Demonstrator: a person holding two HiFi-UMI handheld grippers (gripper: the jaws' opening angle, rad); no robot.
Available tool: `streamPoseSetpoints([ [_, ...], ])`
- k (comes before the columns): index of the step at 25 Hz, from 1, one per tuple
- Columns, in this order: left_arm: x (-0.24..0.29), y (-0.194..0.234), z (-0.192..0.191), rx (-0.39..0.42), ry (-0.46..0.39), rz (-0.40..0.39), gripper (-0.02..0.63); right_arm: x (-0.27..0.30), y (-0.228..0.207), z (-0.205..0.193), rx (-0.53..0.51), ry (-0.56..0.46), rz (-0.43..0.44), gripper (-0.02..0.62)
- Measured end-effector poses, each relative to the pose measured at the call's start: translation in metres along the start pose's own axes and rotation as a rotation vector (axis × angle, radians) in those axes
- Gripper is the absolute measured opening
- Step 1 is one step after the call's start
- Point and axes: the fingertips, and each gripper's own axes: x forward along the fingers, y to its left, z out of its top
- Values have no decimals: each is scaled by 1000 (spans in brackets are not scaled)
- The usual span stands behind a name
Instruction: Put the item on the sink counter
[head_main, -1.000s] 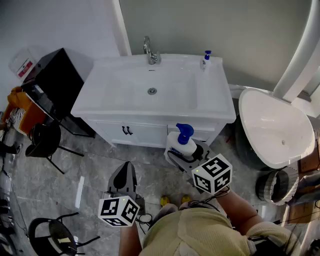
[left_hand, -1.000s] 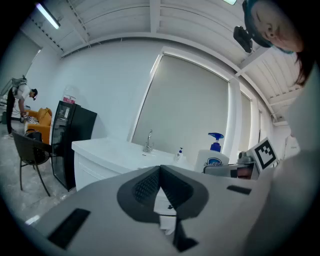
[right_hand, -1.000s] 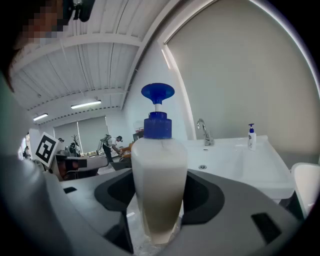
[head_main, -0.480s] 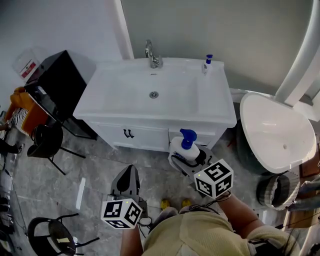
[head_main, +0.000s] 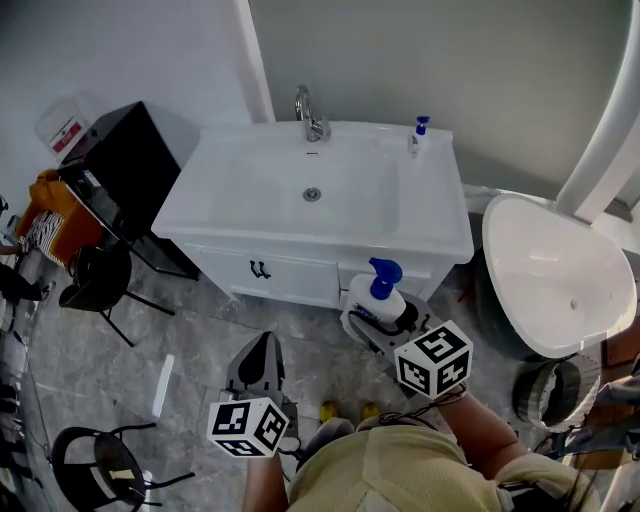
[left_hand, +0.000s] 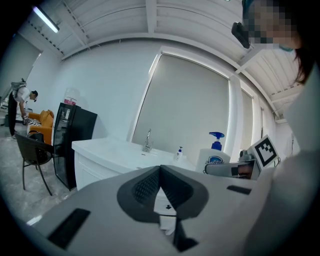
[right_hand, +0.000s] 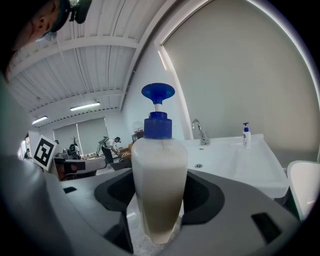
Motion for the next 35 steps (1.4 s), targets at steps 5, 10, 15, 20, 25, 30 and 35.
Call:
streamPoseSetpoints([
  [5,-2,-2,-2,0,-6,32,37,-6,-6,-3,-11,18,17,278],
  [10,-4,-8,-6,6,-12,42,35,-4,-4,-7,-41,28,39,278],
  [15,-6,1,-15,-4,12,69,35,4,1,-12,-36,44,58,278],
  [20,8,16,-8,-7,3,58,35,23,-3,-7,-42,50,49,278],
  [25,28,44,4,-7,4,41,35,58,-4,1,-47,54,31,278],
  [30,50,86,23,-18,4,33,37,103,-1,14,-50,61,28,278],
  [35,69,123,41,-22,6,33,37,143,2,26,-41,70,21,278],
])
